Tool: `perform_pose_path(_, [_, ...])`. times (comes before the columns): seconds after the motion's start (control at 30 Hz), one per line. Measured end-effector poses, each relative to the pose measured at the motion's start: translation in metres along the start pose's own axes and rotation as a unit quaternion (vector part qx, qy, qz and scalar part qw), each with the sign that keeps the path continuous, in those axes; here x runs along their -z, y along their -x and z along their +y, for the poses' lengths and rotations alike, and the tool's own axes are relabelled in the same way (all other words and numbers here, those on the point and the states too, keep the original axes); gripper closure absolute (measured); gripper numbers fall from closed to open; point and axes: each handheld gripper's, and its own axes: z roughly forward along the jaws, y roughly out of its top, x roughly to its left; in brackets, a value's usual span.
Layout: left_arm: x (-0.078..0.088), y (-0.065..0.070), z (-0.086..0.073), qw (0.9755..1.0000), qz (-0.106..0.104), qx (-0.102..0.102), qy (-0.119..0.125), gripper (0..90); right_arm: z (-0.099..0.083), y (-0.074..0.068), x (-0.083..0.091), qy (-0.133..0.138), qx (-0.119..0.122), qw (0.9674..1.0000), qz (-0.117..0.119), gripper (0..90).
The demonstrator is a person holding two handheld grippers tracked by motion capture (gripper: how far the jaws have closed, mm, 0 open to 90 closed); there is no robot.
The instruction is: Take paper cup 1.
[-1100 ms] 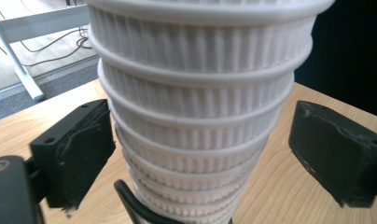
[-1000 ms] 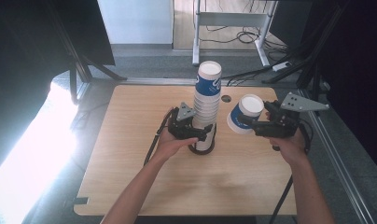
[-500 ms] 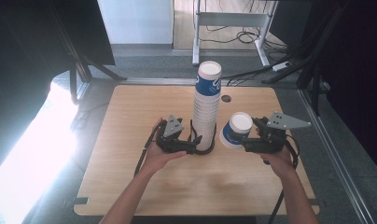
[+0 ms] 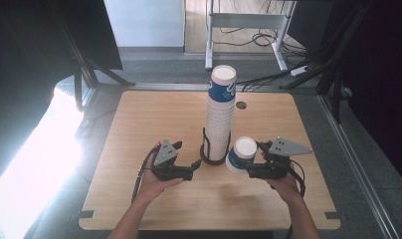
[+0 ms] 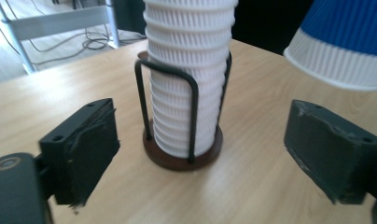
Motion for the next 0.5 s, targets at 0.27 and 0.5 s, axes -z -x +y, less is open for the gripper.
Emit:
perform_pose_path(0.27, [0.014, -0.003, -0.021, 0.9995, -0.017, 0.027, 0.003, 14.4, -0.026, -0.015, -0.019, -0.002, -0.014, 0.9997, 0.018, 26.5])
perform_pose_path(0.5, [0.017, -0.003, -0.029, 0.9995, -0.021, 0.019, -0.009, 14.5, -0.033, -0.022, -0.030, -0.001, -0.017, 0.9994, 0.031, 26.5])
